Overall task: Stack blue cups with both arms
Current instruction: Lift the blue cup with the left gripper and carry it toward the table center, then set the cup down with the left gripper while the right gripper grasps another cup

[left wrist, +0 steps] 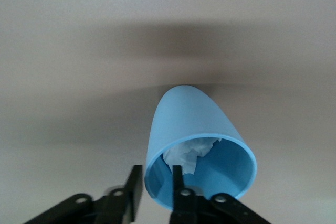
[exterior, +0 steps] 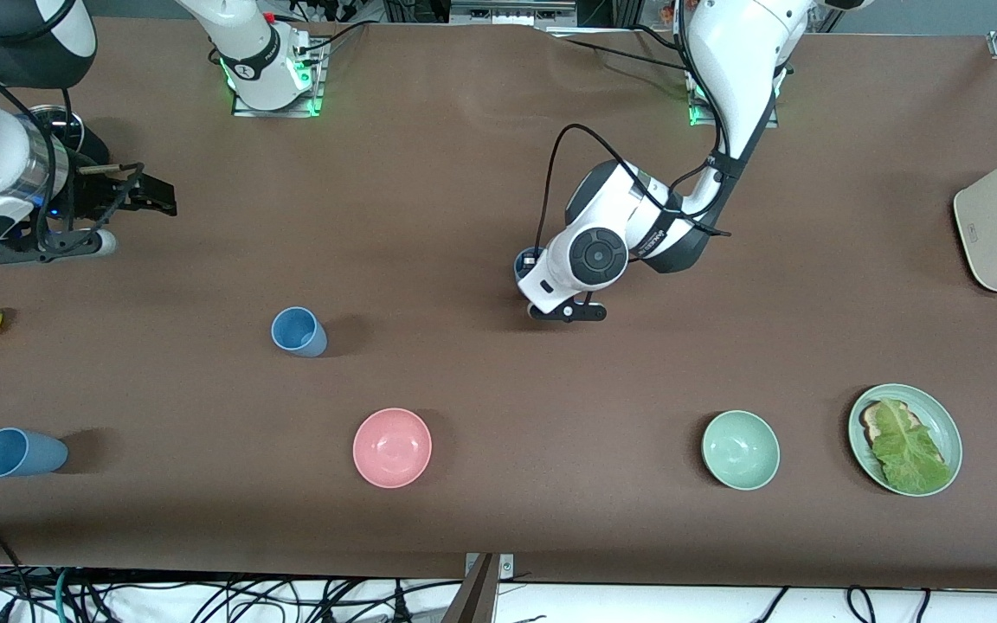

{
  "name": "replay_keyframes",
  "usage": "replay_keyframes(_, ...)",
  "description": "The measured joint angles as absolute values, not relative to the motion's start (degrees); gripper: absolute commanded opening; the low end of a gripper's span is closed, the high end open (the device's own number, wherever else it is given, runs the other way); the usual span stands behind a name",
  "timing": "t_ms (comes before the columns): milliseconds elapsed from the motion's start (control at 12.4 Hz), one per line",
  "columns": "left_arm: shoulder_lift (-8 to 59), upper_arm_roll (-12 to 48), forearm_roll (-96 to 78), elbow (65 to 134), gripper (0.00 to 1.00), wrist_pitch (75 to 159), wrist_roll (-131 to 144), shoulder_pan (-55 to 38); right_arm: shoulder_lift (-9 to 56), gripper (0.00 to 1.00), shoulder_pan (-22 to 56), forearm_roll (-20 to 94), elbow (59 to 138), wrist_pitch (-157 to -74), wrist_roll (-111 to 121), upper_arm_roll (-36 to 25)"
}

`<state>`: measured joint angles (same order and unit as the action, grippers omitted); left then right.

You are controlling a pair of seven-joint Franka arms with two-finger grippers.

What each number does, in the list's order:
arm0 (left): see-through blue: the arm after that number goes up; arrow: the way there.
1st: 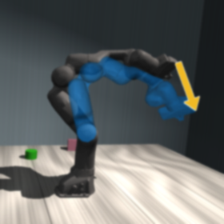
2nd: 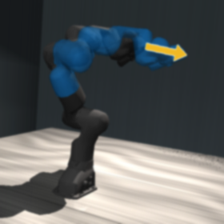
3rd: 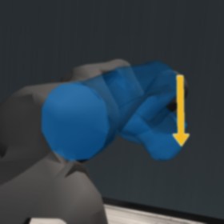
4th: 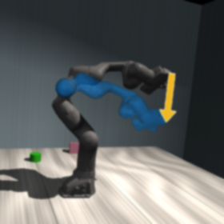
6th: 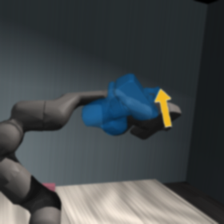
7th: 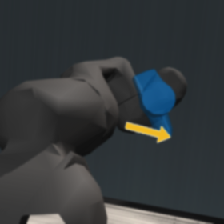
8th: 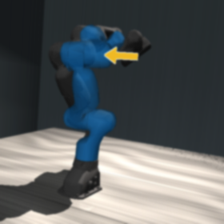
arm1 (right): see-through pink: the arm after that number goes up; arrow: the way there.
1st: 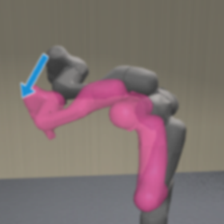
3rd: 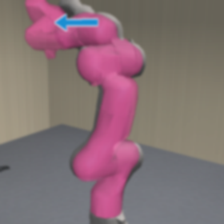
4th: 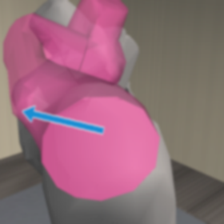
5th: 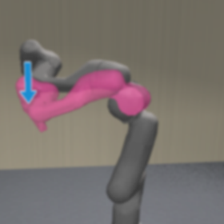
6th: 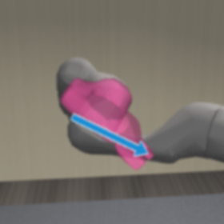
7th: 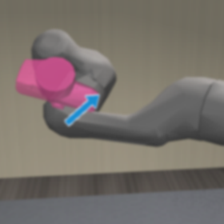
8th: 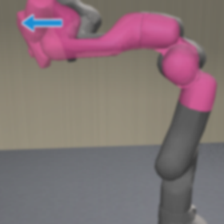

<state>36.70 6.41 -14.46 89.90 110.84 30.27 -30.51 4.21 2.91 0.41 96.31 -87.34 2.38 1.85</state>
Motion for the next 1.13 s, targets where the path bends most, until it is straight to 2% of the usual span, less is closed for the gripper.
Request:
replay_keyframes(404, 35.1, 4.93, -14.46, 87.43, 1.0, 109.67, 31.08, -29.8, 5.18, 1.0, 3.21, 0.79, 96.28, -88.02, 2.25, 2.04)
replay_keyframes(808, 26.14, 4.13, -10.69, 78.92, 1.0, 92.47, 31.03, -22.53, 13.11, 1.0, 6.05, 1.24, 96.34, -99.23, 2.18, 2.26)
replay_keyframes(1131, 19.99, 4.03, -4.41, 74.96, 1.0, 83.31, 23.56, -17.67, 19.72, 1.0, 8.01, 1.23, 96.23, -106.67, 2.13, 2.27)
